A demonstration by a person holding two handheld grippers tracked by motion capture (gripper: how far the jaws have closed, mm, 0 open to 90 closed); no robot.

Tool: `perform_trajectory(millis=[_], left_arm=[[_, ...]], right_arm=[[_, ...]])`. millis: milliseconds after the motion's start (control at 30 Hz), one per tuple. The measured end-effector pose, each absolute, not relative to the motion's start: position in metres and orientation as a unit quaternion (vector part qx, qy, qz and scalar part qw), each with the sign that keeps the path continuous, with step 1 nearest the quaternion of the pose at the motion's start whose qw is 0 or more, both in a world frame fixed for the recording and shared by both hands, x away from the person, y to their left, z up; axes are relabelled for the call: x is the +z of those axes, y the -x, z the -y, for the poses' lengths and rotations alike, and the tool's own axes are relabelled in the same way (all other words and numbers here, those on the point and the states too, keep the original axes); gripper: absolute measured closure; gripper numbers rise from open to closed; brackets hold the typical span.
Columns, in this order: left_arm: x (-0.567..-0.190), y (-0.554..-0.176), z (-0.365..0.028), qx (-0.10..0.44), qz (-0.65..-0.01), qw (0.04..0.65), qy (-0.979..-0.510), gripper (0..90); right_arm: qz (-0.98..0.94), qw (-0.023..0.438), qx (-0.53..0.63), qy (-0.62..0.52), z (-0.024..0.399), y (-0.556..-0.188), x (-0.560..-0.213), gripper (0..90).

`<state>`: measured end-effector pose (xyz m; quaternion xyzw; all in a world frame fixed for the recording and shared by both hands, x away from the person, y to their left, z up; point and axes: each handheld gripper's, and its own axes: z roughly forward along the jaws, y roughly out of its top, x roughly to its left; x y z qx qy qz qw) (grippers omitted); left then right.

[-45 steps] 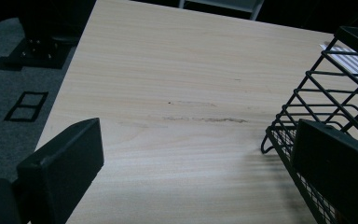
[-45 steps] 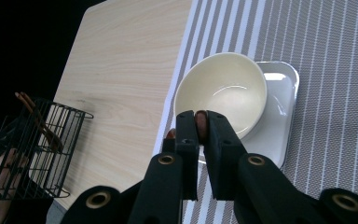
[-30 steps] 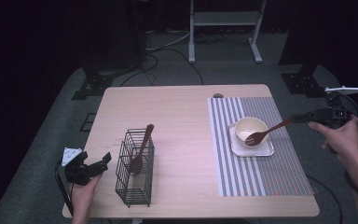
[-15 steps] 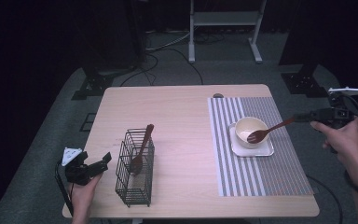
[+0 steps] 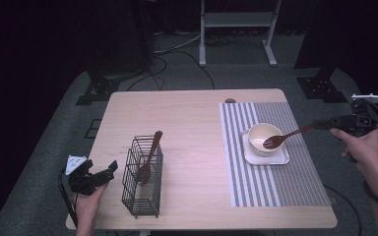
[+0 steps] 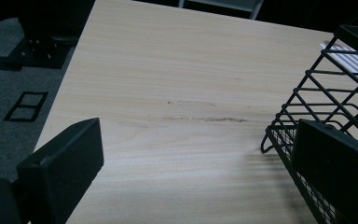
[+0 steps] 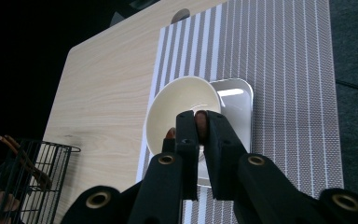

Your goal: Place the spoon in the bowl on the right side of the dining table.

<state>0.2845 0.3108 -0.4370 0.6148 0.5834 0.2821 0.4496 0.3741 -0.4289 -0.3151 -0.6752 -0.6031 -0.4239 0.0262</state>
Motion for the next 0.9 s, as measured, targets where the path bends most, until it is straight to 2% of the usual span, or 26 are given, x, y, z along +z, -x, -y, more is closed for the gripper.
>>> perform_trajectory(millis=[900], left_arm=[[-0.437, -0.284, -0.31, 0.281, -0.583, 0.448, -0.617, 1.7]], right_arm=[[0.603, 0.042, -0.413, 0.682, 0.424, -0.38, -0.343, 83.3]])
